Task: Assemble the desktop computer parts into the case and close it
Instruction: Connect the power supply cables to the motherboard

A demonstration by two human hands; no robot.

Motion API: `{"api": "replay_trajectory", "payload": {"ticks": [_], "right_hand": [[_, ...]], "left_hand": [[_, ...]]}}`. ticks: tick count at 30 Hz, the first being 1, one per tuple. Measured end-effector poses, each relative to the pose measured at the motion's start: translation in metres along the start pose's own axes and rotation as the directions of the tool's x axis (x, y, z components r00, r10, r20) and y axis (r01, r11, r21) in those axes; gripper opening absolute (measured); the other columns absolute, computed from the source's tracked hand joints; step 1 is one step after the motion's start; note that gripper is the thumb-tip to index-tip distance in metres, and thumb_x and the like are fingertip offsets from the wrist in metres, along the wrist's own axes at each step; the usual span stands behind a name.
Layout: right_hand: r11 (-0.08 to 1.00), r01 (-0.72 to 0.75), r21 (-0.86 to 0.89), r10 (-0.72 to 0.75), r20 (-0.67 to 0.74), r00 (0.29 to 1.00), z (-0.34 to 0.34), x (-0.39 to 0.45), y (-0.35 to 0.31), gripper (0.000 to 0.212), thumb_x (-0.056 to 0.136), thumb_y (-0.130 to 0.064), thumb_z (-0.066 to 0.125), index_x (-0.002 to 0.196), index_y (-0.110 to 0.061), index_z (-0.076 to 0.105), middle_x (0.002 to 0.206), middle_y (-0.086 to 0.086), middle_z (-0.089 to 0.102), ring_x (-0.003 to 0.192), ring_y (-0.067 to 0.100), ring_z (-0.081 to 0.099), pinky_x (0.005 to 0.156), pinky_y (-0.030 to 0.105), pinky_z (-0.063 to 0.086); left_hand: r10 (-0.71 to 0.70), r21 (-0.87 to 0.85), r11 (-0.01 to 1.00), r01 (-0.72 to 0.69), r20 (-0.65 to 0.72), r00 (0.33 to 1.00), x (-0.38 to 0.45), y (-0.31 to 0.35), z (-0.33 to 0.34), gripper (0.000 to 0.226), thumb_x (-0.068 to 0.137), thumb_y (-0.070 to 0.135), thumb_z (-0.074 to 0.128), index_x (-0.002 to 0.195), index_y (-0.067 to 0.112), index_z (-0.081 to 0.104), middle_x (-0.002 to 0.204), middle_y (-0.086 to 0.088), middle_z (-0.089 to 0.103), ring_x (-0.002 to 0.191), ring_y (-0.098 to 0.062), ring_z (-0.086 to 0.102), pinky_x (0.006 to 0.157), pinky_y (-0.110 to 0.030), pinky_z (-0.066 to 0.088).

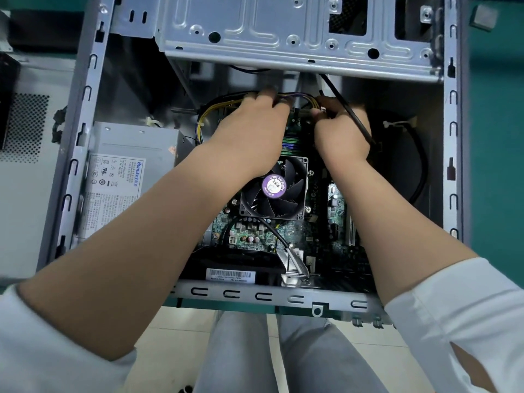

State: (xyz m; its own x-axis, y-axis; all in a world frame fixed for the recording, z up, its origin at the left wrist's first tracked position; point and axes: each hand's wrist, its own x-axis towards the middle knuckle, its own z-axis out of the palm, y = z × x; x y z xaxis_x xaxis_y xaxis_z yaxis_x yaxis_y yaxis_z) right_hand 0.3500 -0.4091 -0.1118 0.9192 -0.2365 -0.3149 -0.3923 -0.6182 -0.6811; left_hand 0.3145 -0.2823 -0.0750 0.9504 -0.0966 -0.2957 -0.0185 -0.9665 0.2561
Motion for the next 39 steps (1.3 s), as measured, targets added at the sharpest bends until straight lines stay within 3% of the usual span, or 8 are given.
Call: {"api": "replay_trajectory", "payload": {"ticks": [6, 21, 26, 29, 33, 35, 37, 39], "right_hand": [[0.964, -0.107, 0.242, 0.115, -0.022, 0.993, -0.001, 0.001, 0.0, 0.031, 0.085, -0.011, 0.058, 0.055, -0.019, 0.052, 0.055, -0.003, 0.052, 0.054, 0.018, 0.053, 0.052, 0.026, 0.043], [0.931, -0.174, 0.321, 0.17, 0.04, 0.985, -0.003, 0.006, -0.008, 0.041, 0.079, -0.003, 0.058, 0.046, -0.02, 0.041, 0.025, -0.013, 0.036, 0.039, 0.01, 0.038, 0.052, 0.026, 0.038], [0.941, -0.161, 0.296, 0.161, 0.025, 0.987, -0.002, 0.009, -0.005, 0.034, 0.083, -0.007, 0.059, 0.054, -0.019, 0.046, 0.055, -0.005, 0.048, 0.057, 0.017, 0.047, 0.059, 0.027, 0.043], [0.905, -0.221, 0.364, 0.174, 0.158, 0.972, -0.005, 0.005, -0.002, 0.006, 0.091, -0.017, 0.054, 0.089, -0.019, 0.059, 0.087, -0.002, 0.059, 0.07, 0.013, 0.054, 0.055, 0.018, 0.046], [0.909, -0.215, 0.358, 0.168, 0.158, 0.973, -0.007, 0.006, -0.001, 0.018, 0.093, -0.018, 0.051, 0.106, -0.014, 0.063, 0.094, -0.001, 0.059, 0.062, 0.002, 0.049, 0.04, 0.005, 0.039], [0.94, -0.176, 0.292, 0.146, 0.12, 0.982, -0.007, 0.008, -0.005, 0.014, 0.091, -0.012, 0.053, 0.082, -0.009, 0.064, 0.075, -0.002, 0.058, 0.056, 0.006, 0.047, 0.047, 0.014, 0.044], [0.97, -0.123, 0.21, 0.11, 0.072, 0.991, -0.007, 0.01, -0.006, 0.033, 0.087, -0.006, 0.055, 0.055, -0.014, 0.05, 0.054, -0.006, 0.047, 0.053, 0.013, 0.045, 0.055, 0.024, 0.043], [0.967, -0.127, 0.219, 0.11, 0.086, 0.99, -0.006, 0.009, -0.008, 0.032, 0.086, -0.007, 0.056, 0.056, -0.016, 0.05, 0.054, -0.009, 0.045, 0.055, 0.013, 0.048, 0.053, 0.022, 0.044]], "left_hand": [[0.125, 0.094, 0.987, -0.134, 0.097, 0.987, 0.002, 0.01, 0.006, 0.042, 0.101, 0.026, 0.031, 0.14, 0.012, 0.036, 0.155, -0.002, 0.02, 0.125, -0.032, 0.034, 0.103, -0.045, 0.035], [0.17, 0.184, 0.968, -0.169, 0.01, 0.985, 0.006, 0.012, 0.01, 0.053, 0.1, 0.043, 0.027, 0.144, 0.014, 0.037, 0.155, 0.002, 0.025, 0.13, -0.03, 0.033, 0.098, -0.043, 0.038], [0.162, 0.144, 0.977, -0.16, -0.003, 0.987, 0.006, 0.013, 0.01, 0.052, 0.099, 0.042, 0.031, 0.147, 0.023, 0.028, 0.15, 0.002, 0.034, 0.127, -0.032, 0.038, 0.095, -0.043, 0.04], [0.173, 0.178, 0.97, -0.168, -0.014, 0.985, 0.009, 0.015, 0.008, 0.054, 0.097, 0.042, 0.033, 0.148, 0.023, 0.028, 0.149, 0.001, 0.037, 0.126, -0.032, 0.04, 0.094, -0.042, 0.04], [0.165, 0.233, 0.959, -0.163, 0.011, 0.986, 0.01, 0.019, 0.007, 0.051, 0.097, 0.039, 0.034, 0.142, 0.016, 0.041, 0.144, -0.003, 0.042, 0.12, -0.033, 0.045, 0.093, -0.041, 0.041], [0.149, 0.256, 0.955, -0.148, 0.013, 0.989, 0.011, 0.02, 0.004, 0.048, 0.096, 0.039, 0.034, 0.134, 0.014, 0.05, 0.139, -0.004, 0.045, 0.118, -0.033, 0.047, 0.091, -0.04, 0.041], [0.134, 0.251, 0.959, -0.132, 0.012, 0.991, 0.013, 0.024, 0.001, 0.047, 0.094, 0.038, 0.037, 0.128, 0.012, 0.056, 0.133, -0.006, 0.049, 0.114, -0.034, 0.05, 0.088, -0.039, 0.043], [0.129, 0.24, 0.962, -0.128, 0.009, 0.992, 0.014, 0.028, 0.001, 0.043, 0.091, 0.035, 0.041, 0.119, 0.008, 0.06, 0.125, -0.01, 0.054, 0.11, -0.036, 0.053, 0.084, -0.038, 0.043]]}}
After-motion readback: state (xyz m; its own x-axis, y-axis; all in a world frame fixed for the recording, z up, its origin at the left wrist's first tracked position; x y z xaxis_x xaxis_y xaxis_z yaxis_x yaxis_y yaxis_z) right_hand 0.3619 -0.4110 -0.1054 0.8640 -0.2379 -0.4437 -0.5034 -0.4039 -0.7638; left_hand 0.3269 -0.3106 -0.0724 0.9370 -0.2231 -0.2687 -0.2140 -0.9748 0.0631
